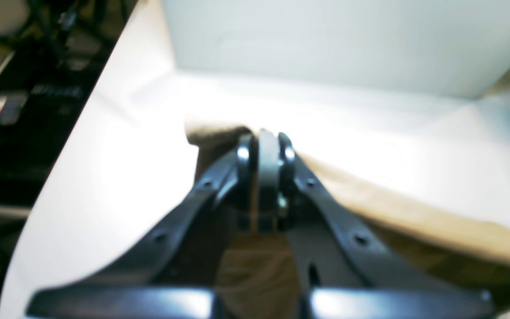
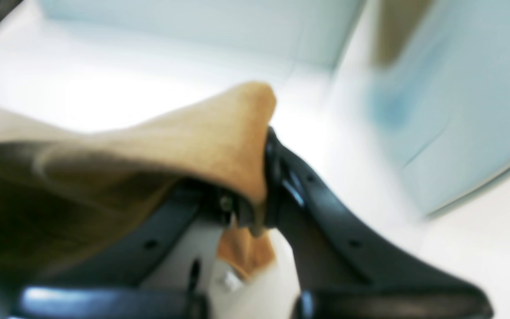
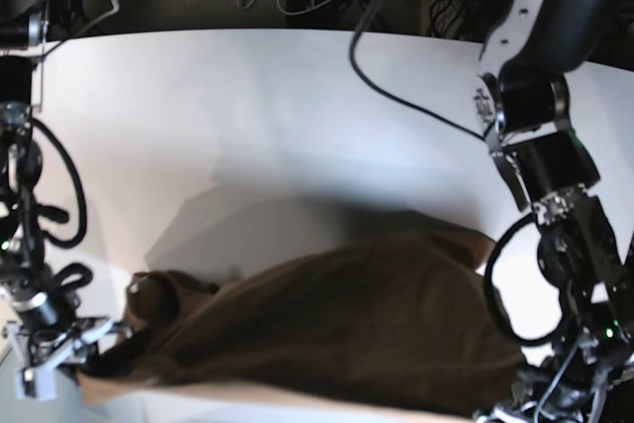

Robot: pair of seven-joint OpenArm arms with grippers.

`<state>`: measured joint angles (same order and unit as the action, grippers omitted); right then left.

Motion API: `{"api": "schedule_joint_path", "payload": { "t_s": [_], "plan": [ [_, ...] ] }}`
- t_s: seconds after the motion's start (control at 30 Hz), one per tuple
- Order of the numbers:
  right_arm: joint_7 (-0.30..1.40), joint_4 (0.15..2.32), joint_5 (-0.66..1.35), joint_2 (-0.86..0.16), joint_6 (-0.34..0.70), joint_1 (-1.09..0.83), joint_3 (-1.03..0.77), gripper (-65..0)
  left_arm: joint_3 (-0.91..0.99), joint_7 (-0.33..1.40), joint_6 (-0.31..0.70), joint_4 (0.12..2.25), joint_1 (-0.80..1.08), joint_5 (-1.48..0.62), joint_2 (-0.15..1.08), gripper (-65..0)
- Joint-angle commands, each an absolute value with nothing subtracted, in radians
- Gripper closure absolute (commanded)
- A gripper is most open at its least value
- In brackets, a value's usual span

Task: Layout the t-shirt on the table in an organized manner, then fold the t-shirt properly
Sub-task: 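Swing the t-shirt up and lay it down flat with both grippers, then release the t-shirt and raise both grippers away from it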

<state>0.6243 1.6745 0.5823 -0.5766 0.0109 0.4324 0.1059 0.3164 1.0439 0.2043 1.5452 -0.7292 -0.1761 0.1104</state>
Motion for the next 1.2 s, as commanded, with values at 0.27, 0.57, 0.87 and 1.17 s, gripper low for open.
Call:
{"api": "schedule_joint_path", "payload": {
  "t_s": [0.27, 0.57, 0.87, 1.17],
  "plan": [
    [0.593, 1.512, 0.575, -0.628, 0.004, 0.794, 0.090, -0.4, 0.312, 0.946, 0.199, 1.435, -0.995, -0.176, 0.090, -0.1],
    [0.593, 1.698, 0.576, -0.634, 0.005, 0.395, 0.081, -0.5, 0.317, 1.024, 0.199, 1.636, -0.753, -0.177, 0.101, 0.0],
    [0.518, 1.850, 0.492, -0.572, 0.008, -0.027, 0.116, -0.5, 0.318, 1.144, 0.200, 1.868, -0.292, -0.179, 0.185, 0.0],
    [0.519, 1.850, 0.045, -0.492, 0.142, -0.171, 0.211, -4.9, 0.321, 1.141, 0.206, 1.874, -0.064, -0.177, 0.251, -0.3]
  ]
}}
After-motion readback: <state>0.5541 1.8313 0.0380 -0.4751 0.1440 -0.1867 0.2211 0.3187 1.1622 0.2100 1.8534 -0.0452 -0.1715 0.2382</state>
